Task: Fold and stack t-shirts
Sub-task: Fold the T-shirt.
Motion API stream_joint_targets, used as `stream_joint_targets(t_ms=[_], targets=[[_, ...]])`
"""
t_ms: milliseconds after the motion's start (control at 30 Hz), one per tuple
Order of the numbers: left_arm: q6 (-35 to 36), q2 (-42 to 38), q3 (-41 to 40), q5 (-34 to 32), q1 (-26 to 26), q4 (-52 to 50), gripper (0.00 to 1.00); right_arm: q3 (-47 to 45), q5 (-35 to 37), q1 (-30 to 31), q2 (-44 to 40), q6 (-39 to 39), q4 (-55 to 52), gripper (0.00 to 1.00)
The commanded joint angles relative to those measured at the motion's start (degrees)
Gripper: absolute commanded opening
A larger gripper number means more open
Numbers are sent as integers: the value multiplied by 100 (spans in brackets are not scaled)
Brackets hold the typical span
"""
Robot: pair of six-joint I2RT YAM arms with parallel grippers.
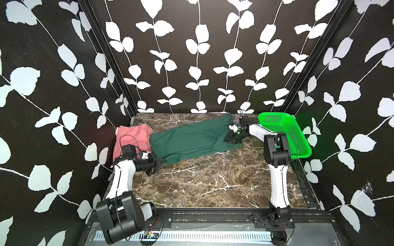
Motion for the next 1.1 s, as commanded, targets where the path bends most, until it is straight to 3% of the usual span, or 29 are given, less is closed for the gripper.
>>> stream_joint_targets(t_ms=[0,333,500,567,700,800,933,1067], targets=[[-56,-287,-323,-45,12,-79,43,-121,449,79,507,-143,-443,29],[-228,-714,-816,-336,20,18,42,-4,400,79,568,-354,-666,29],[402,-1345,-409,-2751,12,-1390,34,-12,378,79,554,-456,-730,29],[349,-1651,-435,-3398,12,-1452,34,-22,361,78,550,-464,-708,29],[-58,-2098,-332,-4066,18,-1478,36,37,335,79,586,-502,-778,29],[-329,-2065,-390,-4187,16,-1321,40,88,318,79,616,-525,-826,29],[-688,-1566,-780,-3651,20,-434,42,143,265,79,655,-522,-863,29],[-904,-1113,-1217,-3538,26,409,42,139,242,79,652,-563,-915,29]])
